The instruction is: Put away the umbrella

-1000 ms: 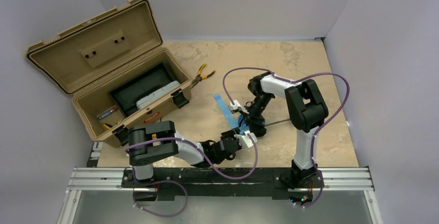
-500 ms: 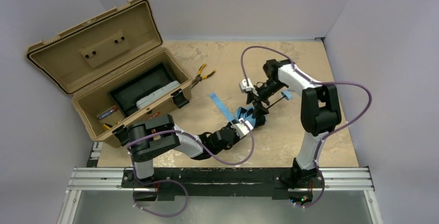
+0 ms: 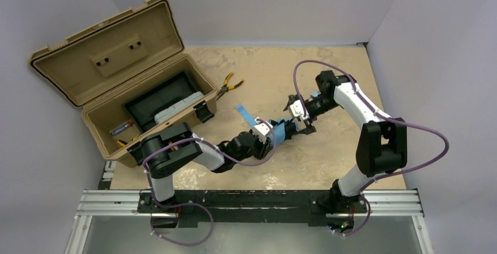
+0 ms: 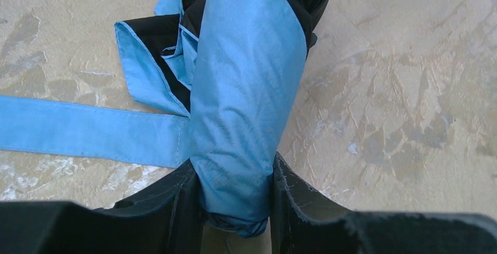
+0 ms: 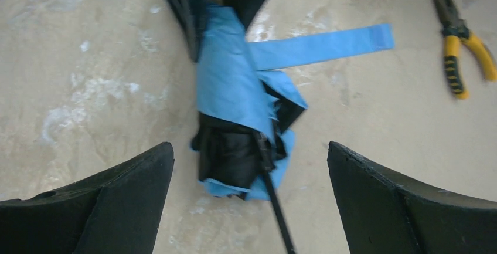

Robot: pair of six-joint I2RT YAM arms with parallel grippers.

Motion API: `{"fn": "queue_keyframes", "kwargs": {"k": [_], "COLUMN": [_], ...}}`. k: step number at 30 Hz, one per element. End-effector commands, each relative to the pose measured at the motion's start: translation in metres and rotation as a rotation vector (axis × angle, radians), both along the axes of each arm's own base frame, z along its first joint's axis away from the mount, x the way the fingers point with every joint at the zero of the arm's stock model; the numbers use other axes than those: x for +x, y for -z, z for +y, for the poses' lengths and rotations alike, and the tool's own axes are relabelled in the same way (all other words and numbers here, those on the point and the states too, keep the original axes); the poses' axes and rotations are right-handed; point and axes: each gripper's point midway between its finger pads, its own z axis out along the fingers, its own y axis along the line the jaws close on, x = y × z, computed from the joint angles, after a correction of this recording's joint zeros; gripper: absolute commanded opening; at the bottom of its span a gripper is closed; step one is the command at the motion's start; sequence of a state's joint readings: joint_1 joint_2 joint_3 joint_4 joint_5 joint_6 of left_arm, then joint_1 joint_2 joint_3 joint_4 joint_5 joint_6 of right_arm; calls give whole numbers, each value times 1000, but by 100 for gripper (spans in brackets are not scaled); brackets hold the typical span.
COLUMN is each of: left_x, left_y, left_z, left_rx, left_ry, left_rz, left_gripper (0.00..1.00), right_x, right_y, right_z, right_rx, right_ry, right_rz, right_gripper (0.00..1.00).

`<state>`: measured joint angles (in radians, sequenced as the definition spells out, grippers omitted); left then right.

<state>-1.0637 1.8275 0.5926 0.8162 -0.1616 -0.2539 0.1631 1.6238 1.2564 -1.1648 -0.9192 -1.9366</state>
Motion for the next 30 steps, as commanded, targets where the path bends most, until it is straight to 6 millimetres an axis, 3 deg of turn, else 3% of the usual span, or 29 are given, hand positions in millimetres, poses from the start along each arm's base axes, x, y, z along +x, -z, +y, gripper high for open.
{"fn": "queue_keyframes", "kwargs": {"k": [1, 6, 13, 17, 26, 27, 30], "left_x": [-18, -15, -12, -9, -3, -4, -3], "left_y": [56, 62, 71, 74, 74, 73, 70], "left_z": [36, 30, 26, 27, 20, 17, 13], "left_rx": [98, 64, 49, 30, -19, -29, -45], "left_ry": [-41, -22, -4, -5, 9, 18, 14], "left_rz": [261, 358, 455, 490, 590, 614, 671], "left_gripper": [0, 0, 0, 0, 0, 0, 0], "right_x": [-16, -10, 5, 14, 21, 23, 26], "right_y": [15, 33, 47, 66, 114, 117, 123], "right_z": [-3, -2, 26, 25, -4, -6, -9], "right_rx": [-9, -50, -111, -170, -343, -358, -393], "right_ry": [-222, -209, -198, -178, -130, -126, -110], "right_rz": [-193, -263, -461, -478, -516, -517, -478], "right_gripper": [99, 97, 97, 93, 65, 60, 29]}}
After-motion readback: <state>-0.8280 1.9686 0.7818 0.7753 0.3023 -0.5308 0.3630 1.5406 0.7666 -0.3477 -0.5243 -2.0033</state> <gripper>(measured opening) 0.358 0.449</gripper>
